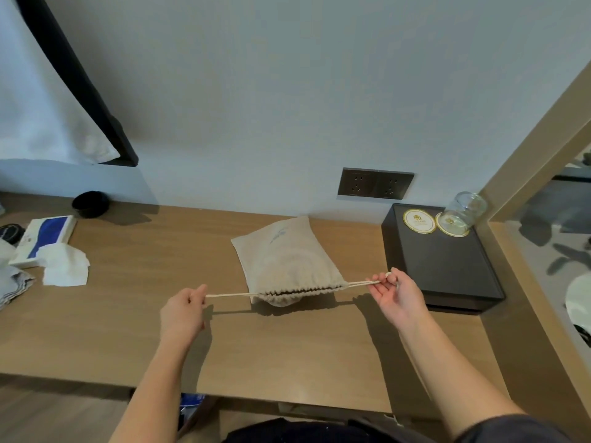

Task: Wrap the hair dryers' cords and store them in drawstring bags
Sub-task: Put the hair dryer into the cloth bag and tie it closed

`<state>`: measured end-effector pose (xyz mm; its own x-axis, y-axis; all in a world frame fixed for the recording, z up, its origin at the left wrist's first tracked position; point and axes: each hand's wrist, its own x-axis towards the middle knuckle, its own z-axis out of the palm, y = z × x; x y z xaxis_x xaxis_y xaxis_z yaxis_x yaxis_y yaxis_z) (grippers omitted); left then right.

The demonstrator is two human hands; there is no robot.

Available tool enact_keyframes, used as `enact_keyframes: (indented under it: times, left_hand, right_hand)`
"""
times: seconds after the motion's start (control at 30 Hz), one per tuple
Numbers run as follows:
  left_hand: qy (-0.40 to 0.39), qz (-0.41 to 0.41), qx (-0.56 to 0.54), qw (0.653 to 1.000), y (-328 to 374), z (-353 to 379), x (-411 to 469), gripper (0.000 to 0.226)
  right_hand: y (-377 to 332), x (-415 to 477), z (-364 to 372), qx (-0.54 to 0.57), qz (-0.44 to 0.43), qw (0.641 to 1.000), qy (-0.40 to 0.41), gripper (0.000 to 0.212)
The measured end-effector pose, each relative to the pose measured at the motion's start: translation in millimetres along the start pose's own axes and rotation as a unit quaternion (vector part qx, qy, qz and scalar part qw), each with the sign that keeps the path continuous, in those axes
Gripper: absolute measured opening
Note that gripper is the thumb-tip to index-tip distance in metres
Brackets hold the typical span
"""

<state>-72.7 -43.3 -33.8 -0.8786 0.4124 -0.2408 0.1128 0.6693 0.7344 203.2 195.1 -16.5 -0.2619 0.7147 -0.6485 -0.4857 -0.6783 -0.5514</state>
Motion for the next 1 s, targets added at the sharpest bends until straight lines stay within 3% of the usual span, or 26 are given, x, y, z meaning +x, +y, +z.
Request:
enact_keyframes:
  times: [0.13, 0.2, 0.23, 0.3, 0.37, 0.4, 0.43, 0.5, 0.53, 0.63, 0.73, 0.8, 0.83, 0.9, 1.0]
  left_hand:
    - [0.059, -0.024, 0.003, 0.998, -9.1, -2.8, -0.7, 0.038]
    - [0.032, -0.056, -0.088, 0.994, -6.4, 3.0, -2.8, 0.036]
    - [0.009, -0.086, -0.197, 0.977, -2.5, 7.9, -4.4, 0.034]
    - [-0.049, -0.152, -0.420, 0.893, 8.7, 16.0, -11.6, 0.032]
    - [-0.084, -0.184, -0.511, 0.835, 16.9, 26.3, -17.4, 0.031]
    - [-0.090, -0.192, -0.506, 0.836, 19.9, 32.6, -20.3, 0.030]
    - [-0.091, -0.184, -0.462, 0.863, 22.1, 39.0, -22.2, 0.029]
    - [-0.093, -0.092, -0.248, 0.960, 23.4, 49.1, -24.7, 0.025]
    - [-0.098, -0.019, -0.117, 0.988, 22.0, 52.8, -26.1, 0.022]
    - [-0.155, 0.143, 0.122, 0.970, 20.3, 61.1, -31.0, 0.025]
    - [-0.226, 0.186, 0.222, 0.930, 24.2, 68.5, -32.9, 0.040]
    - [-0.264, 0.189, 0.235, 0.916, 27.6, 73.0, -35.2, 0.046]
    - [-0.267, 0.190, 0.239, 0.914, 28.0, 74.7, -36.4, 0.047]
    - [-0.251, 0.199, 0.246, 0.915, 27.4, 76.3, -38.0, 0.048]
    - [-0.197, 0.185, 0.223, 0.936, 23.6, 74.1, -36.9, 0.052]
  right_hand:
    - [-5.9, 1.8, -8.9, -0.018, -0.020, 0.999, 0.029, 0.039]
    - [-4.7, 1.2, -11.0, -0.035, -0.022, 0.999, 0.035, 0.039]
    - [-3.4, 0.8, -11.4, -0.039, -0.023, 0.998, 0.039, 0.039]
    - [-0.5, -0.5, -10.0, -0.040, -0.020, 0.998, 0.044, 0.040]
    - [4.1, -2.1, -7.7, -0.075, -0.014, 0.996, 0.039, 0.040]
    - [7.0, -3.4, -6.3, -0.123, -0.013, 0.992, 0.032, 0.039]
    - [10.1, -4.9, -5.4, -0.188, -0.017, 0.982, 0.019, 0.035]
    - [16.1, -7.7, -4.6, -0.373, -0.040, 0.927, -0.026, 0.024]
    - [19.0, -9.5, -4.0, -0.477, -0.054, 0.876, -0.053, 0.019]
    - [30.3, -7.3, -3.1, -0.711, -0.087, 0.686, -0.128, 0.020]
    - [39.7, -5.1, 0.9, -0.832, -0.100, 0.520, -0.163, 0.040]
    - [41.8, -6.4, 3.6, -0.879, -0.085, 0.443, -0.157, 0.051]
    - [42.7, -7.9, 4.0, -0.890, -0.081, 0.422, -0.155, 0.053]
    - [43.9, -10.3, 5.2, -0.890, -0.089, 0.421, -0.151, 0.056]
    - [45.9, -6.9, 5.6, -0.848, -0.129, 0.493, -0.143, 0.060]
